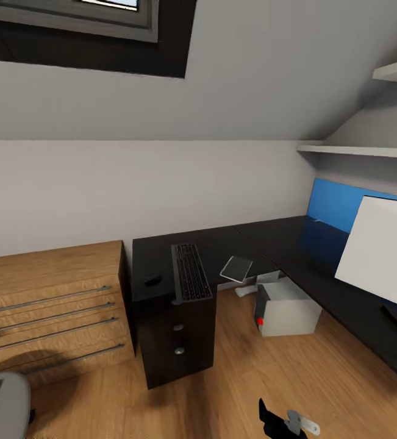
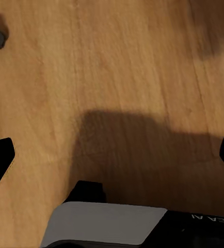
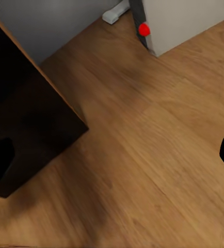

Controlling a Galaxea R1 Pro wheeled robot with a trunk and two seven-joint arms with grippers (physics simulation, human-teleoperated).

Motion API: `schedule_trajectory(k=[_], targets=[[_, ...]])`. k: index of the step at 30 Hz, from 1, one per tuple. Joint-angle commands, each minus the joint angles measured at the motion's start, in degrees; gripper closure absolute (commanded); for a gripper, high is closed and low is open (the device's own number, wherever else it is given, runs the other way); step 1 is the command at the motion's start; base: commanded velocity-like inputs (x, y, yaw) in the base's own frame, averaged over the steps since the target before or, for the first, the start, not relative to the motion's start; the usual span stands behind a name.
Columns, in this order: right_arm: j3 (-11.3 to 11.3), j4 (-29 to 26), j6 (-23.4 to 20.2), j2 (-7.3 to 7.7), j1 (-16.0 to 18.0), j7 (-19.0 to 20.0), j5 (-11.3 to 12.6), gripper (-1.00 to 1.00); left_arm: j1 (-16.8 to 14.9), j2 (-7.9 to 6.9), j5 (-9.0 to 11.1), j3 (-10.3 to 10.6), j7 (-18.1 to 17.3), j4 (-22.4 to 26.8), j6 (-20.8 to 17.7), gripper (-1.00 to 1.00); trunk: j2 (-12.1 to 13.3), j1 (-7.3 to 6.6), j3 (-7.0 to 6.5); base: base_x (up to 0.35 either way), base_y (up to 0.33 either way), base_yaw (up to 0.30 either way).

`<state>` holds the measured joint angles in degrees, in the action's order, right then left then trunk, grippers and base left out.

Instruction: In the bedroom, organize the workspace by keeping the computer under the desk, ensuring the monitor is on the desk, placing the keyboard on the desk next to the monitor, placing the mouse on the desk next to the keyboard, moving the folder from the swivel chair onto the desk next to the mouse, stacking the notebook on top of the folder with the pen on top of the notebook, and positioning the swivel chair next to the desk.

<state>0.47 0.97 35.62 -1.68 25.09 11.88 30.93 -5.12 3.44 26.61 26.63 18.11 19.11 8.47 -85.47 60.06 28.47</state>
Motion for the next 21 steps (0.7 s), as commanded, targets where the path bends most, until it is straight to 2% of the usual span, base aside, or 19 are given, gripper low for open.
schedule_trajectory(k=[1, 5, 14, 16, 17, 21], targets=[[0.06, 0.10, 0.26, 0.02, 0.05, 0.47, 0.24, -1.00, -0.06, -0.02, 0.51, 0.53, 0.35, -0.12, 0.56, -1.00, 0.38, -0.23, -0.12, 0.000, 0.000, 0.169], [0.05, 0.10, 0.55, 0.22, 0.04, 0.37, -1.29, -1.00, -0.06, -0.01, 0.46, 0.67, 0.42, -0.40, 1.57, -1.00, 1.99, -1.11, -0.82, 0.000, 0.000, 0.087], [-0.13, 0.09, 1.13, 0.29, 0.04, 0.25, -1.15, -1.00, -0.06, 0.25, 0.52, 0.50, 0.75, -0.42, 2.66, -1.00, 5.60, -3.08, -2.43, 0.000, 0.000, 0.034], [-0.14, 0.13, 2.40, 0.29, 0.04, 0.25, -1.14, -1.00, -0.06, 0.29, 0.61, 0.47, 0.85, -0.42, 4.35, -1.00, 6.40, -3.52, -2.79, 0.000, 0.000, 0.199], [-0.15, 0.17, 7.22, 0.28, -0.03, 0.25, -1.13, -1.00, -0.06, 0.33, 0.59, 0.43, 0.89, -0.48, 8.37, -1.00, 6.80, -3.74, -2.97, 0.000, 0.000, 0.276], [-0.16, 0.18, 7.82, 0.33, -0.08, 0.25, -1.13, -1.00, -0.06, 0.34, 0.49, 0.50, 0.93, -0.48, 8.59, -1.00, 8.40, -4.62, -3.69, 0.000, 0.000, 0.281]])
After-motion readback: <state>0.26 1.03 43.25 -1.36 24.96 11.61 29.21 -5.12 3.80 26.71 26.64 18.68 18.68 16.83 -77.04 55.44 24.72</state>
